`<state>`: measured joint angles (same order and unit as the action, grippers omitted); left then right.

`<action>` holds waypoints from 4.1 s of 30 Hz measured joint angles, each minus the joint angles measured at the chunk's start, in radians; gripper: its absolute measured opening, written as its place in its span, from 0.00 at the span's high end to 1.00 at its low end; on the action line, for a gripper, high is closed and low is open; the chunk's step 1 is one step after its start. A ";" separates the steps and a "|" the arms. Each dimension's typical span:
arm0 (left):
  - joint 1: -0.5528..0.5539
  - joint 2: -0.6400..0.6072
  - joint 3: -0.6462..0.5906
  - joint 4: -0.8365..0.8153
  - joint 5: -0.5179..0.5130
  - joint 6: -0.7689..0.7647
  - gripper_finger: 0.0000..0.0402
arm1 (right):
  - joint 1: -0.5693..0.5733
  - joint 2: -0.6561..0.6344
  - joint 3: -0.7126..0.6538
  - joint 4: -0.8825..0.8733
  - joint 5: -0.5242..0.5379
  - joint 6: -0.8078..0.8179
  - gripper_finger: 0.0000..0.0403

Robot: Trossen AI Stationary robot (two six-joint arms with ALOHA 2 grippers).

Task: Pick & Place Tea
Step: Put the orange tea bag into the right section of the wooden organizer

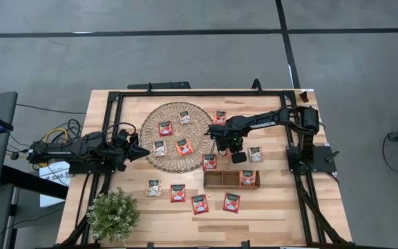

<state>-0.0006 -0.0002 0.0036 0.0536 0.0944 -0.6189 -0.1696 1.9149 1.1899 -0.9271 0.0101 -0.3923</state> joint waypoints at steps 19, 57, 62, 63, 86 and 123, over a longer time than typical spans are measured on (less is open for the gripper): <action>0.000 0.000 0.000 -0.002 0.002 0.005 1.00 | 0.356 -0.395 0.028 -0.317 0.329 0.540 1.00; 0.000 0.000 0.000 -0.006 -0.002 0.005 1.00 | 0.768 0.023 0.240 -0.600 0.488 1.187 1.00; 0.000 0.000 0.000 -0.006 -0.002 0.005 1.00 | 0.769 0.023 0.240 -0.583 0.487 1.188 1.00; 0.000 0.000 0.000 -0.006 -0.001 0.005 1.00 | 0.771 0.023 0.240 -0.585 0.486 1.188 1.00; 0.000 0.000 0.000 -0.006 0.000 0.029 1.00 | 0.771 0.023 0.205 -0.579 0.408 1.189 1.00; 0.000 0.000 0.000 -0.006 0.001 0.053 1.00 | 0.750 0.023 0.182 -0.563 0.409 1.167 0.83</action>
<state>-0.0002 -0.0002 0.0036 0.0475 0.0952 -0.5655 0.5800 1.9381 1.3724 -1.4903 0.4194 0.7750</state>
